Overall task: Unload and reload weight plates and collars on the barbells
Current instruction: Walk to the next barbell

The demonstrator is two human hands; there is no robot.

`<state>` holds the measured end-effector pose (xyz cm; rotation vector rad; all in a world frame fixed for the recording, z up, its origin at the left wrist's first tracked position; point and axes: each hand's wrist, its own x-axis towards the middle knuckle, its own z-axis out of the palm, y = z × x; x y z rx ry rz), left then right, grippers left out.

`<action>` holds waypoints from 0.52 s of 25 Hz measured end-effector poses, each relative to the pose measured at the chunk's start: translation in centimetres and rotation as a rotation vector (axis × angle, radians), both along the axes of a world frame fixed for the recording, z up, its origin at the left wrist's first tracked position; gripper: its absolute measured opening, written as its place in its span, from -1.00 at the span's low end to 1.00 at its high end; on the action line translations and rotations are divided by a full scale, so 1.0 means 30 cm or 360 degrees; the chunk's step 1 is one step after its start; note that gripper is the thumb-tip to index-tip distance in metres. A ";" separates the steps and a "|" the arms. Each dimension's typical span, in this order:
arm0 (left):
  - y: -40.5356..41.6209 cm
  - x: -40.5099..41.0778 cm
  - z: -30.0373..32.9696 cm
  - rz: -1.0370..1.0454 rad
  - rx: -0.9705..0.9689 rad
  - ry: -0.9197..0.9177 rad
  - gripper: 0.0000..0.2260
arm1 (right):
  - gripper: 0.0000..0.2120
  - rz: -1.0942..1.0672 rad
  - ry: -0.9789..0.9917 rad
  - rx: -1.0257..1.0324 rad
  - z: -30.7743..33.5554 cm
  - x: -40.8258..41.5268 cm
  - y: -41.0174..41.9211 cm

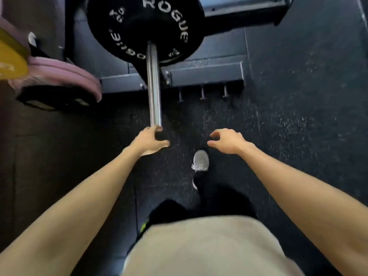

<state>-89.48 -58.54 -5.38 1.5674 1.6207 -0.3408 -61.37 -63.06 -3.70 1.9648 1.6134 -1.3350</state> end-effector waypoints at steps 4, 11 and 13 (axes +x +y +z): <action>-0.157 0.016 0.064 -0.0049 -0.0196 0.0066 -0.40 | -0.54 -0.0219 0.0013 -0.0146 0.041 0.045 -0.177; -0.172 0.090 0.064 -0.0446 -0.0333 0.0087 -0.38 | -0.44 -0.0686 0.0083 -0.0335 0.036 0.027 -0.306; -0.111 0.114 0.058 -0.0577 -0.0352 0.0052 -0.41 | -0.42 -0.0829 0.0072 -0.0288 0.048 0.040 -0.297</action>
